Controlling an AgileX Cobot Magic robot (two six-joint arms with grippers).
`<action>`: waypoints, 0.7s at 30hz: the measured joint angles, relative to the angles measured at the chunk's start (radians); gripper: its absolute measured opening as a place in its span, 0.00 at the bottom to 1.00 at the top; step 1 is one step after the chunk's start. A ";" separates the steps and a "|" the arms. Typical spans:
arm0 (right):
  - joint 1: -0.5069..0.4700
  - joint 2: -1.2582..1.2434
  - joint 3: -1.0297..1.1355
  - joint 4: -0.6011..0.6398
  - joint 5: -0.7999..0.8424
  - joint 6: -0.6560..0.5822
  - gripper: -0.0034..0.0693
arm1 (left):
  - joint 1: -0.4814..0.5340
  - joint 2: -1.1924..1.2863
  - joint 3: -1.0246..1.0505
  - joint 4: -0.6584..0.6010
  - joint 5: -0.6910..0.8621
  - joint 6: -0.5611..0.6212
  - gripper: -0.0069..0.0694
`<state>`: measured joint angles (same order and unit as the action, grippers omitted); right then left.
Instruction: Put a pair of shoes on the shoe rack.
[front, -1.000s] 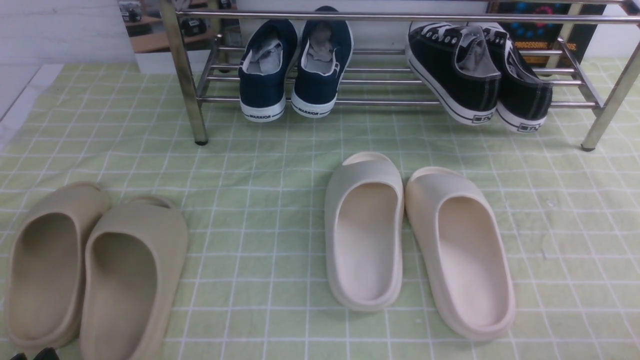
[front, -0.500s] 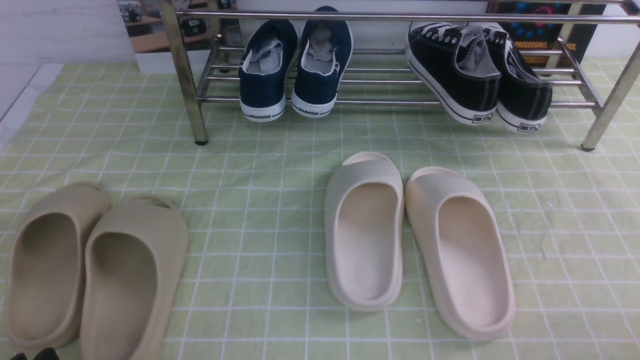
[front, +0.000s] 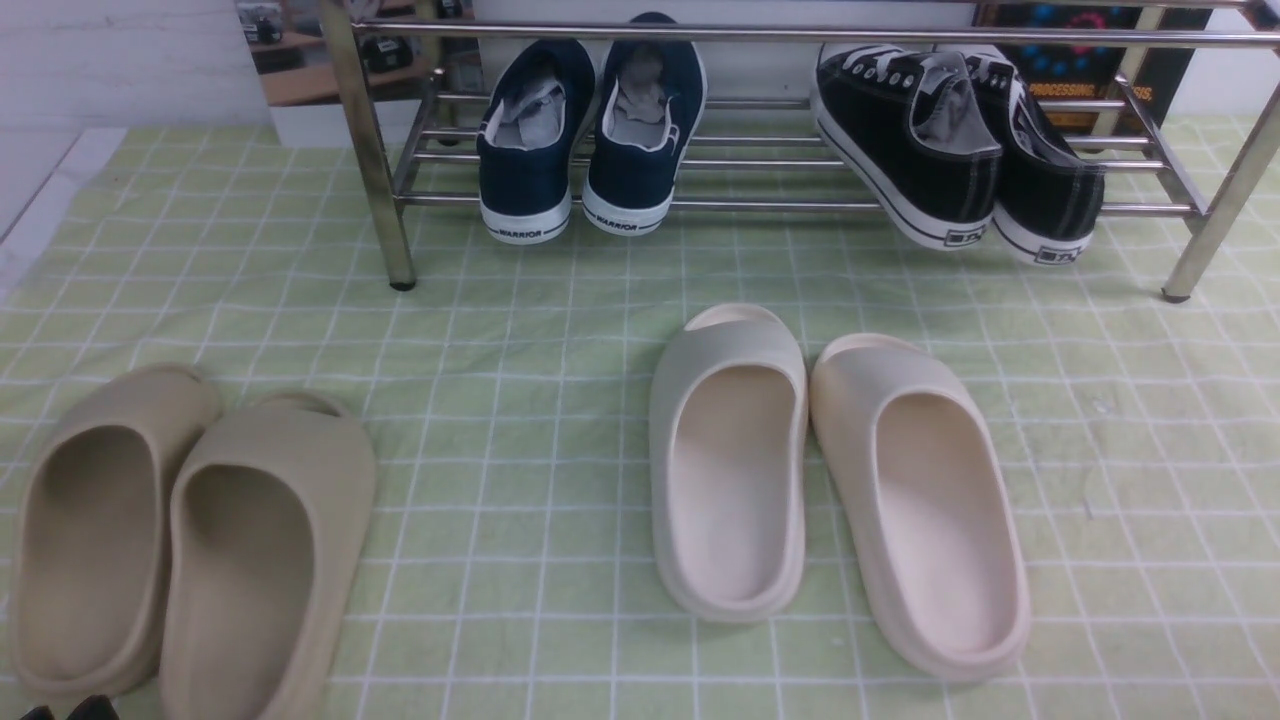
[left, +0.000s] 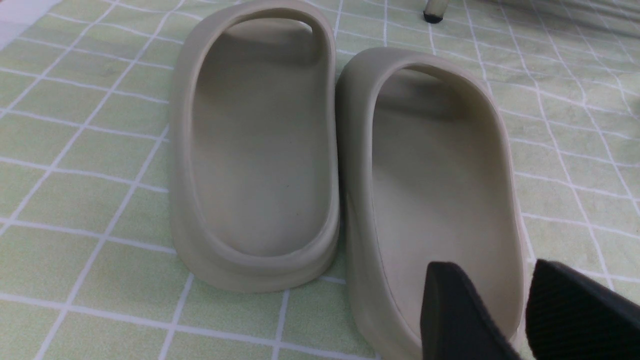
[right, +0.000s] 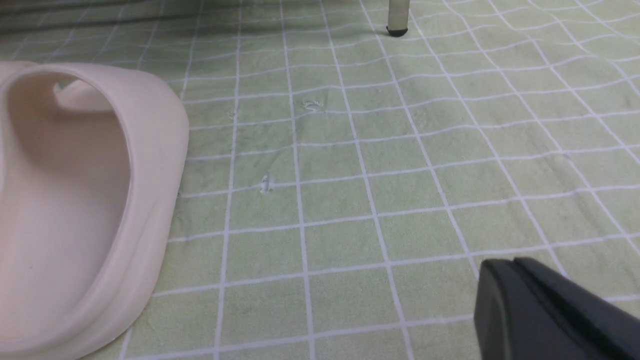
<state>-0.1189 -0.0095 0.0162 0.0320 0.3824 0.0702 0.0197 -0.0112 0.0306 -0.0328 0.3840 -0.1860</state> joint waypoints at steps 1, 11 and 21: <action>0.000 0.000 0.000 0.000 0.000 0.000 0.07 | 0.000 0.000 0.000 0.000 0.000 0.000 0.40; 0.000 0.000 0.000 0.000 0.000 0.000 0.08 | 0.000 0.000 0.000 0.000 0.000 0.000 0.40; 0.000 0.000 0.000 0.000 0.000 0.000 0.09 | 0.000 0.000 0.000 0.000 0.000 0.000 0.40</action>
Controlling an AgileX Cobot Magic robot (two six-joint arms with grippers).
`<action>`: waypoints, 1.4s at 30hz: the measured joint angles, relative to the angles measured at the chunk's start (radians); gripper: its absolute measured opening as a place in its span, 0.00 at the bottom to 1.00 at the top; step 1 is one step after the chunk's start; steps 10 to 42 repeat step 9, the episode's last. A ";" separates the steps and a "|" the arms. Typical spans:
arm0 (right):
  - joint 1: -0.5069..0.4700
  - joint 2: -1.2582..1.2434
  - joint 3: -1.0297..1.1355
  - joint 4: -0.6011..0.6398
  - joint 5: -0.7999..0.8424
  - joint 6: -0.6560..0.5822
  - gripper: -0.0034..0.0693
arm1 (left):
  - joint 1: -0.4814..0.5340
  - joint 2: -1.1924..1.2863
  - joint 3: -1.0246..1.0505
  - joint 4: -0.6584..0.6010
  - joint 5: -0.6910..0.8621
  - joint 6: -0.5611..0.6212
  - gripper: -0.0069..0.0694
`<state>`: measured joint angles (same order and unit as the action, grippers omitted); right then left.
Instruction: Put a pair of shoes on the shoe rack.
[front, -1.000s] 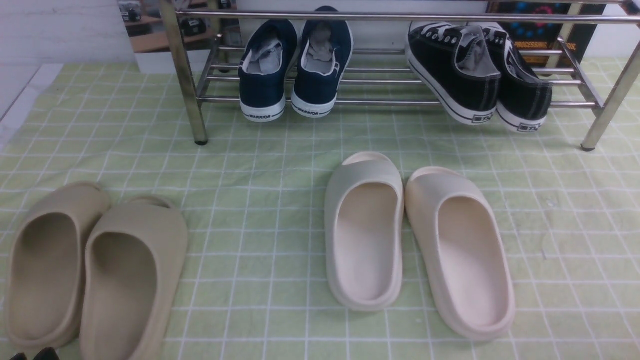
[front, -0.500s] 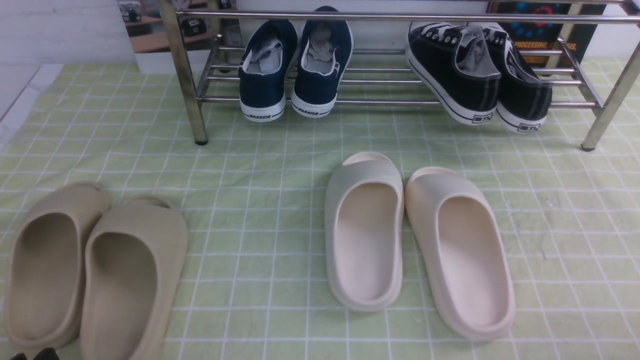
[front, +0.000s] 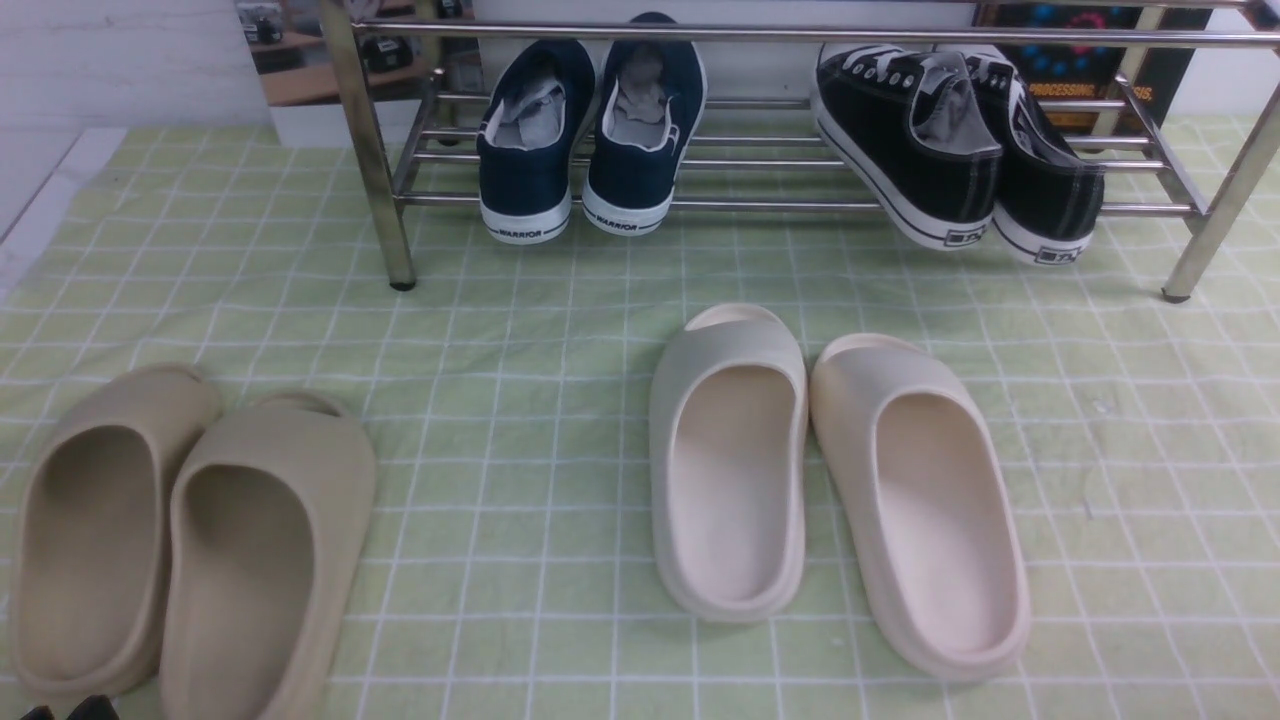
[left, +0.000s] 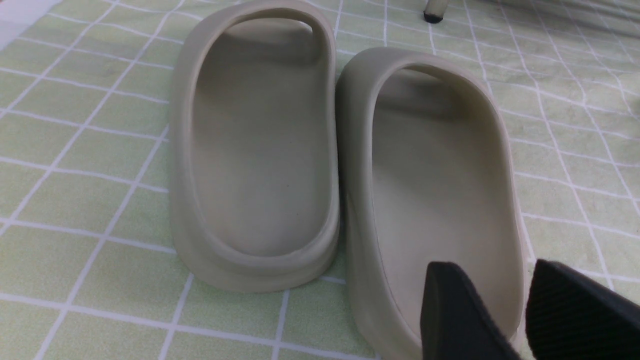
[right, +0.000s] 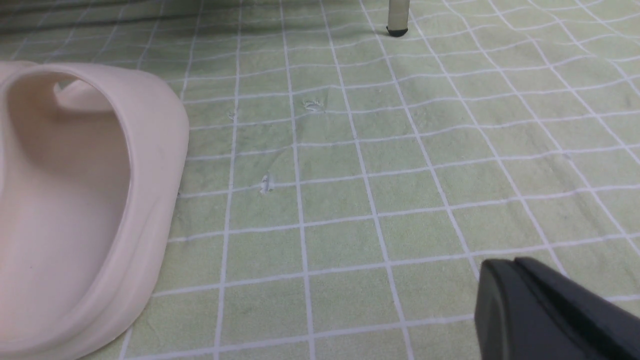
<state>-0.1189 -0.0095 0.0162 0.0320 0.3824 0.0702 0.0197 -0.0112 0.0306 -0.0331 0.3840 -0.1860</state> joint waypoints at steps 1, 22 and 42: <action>0.000 0.000 0.000 0.000 0.000 0.000 0.09 | 0.000 0.000 0.000 0.000 0.000 0.000 0.40; 0.000 0.000 0.000 0.000 0.000 0.000 0.10 | 0.000 0.000 0.000 0.000 0.000 0.000 0.40; 0.000 0.000 0.000 0.000 0.000 0.000 0.10 | 0.000 0.000 0.000 0.000 0.000 0.000 0.40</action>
